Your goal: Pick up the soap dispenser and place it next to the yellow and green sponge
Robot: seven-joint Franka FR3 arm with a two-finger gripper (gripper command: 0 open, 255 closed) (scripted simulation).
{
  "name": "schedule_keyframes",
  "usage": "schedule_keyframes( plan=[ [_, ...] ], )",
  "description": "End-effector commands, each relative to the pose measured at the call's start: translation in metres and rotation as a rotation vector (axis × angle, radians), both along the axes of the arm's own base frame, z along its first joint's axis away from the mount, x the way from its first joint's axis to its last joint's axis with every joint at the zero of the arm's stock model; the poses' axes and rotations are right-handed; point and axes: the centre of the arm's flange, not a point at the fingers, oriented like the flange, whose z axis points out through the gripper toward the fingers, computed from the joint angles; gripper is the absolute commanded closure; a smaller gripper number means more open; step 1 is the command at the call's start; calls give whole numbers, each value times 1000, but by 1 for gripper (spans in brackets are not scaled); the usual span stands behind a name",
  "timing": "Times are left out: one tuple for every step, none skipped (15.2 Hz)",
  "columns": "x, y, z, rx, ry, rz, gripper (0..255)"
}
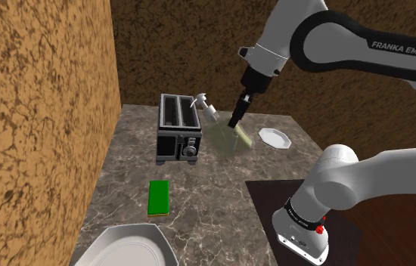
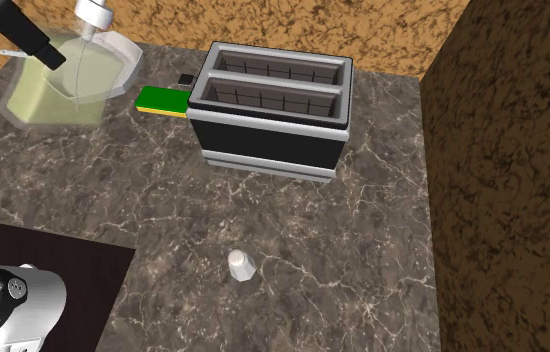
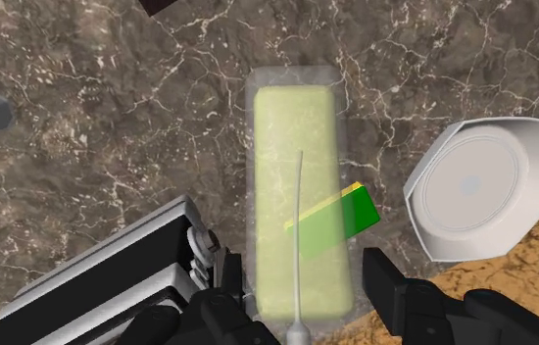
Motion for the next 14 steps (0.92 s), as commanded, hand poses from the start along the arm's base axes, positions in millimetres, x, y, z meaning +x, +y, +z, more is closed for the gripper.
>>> schedule_keyframes(
  plan=[
    [0, 1, -10, 0, -1, 0, 255],
    [0, 1, -16, 0, -1, 0, 255],
    [0, 1, -21, 0, -1, 0, 255],
    [0, 1, -26, 0, -1, 0, 255],
    [0, 1, -32, 0, -1, 0, 255],
    [0, 1, -37, 0, -1, 0, 255],
    [0, 1, -42, 0, -1, 0, 255],
    [0, 1, -47, 0, -1, 0, 255],
    [0, 1, -53, 0, -1, 0, 255],
    [0, 1, -58, 0, -1, 0, 255],
    [0, 1, -63, 0, -1, 0, 255],
    [0, 1, -68, 0, -1, 0, 255],
    [0, 1, -74, 0, -1, 0, 255],
    [0, 1, -79, 0, -1, 0, 255]
  ],
)
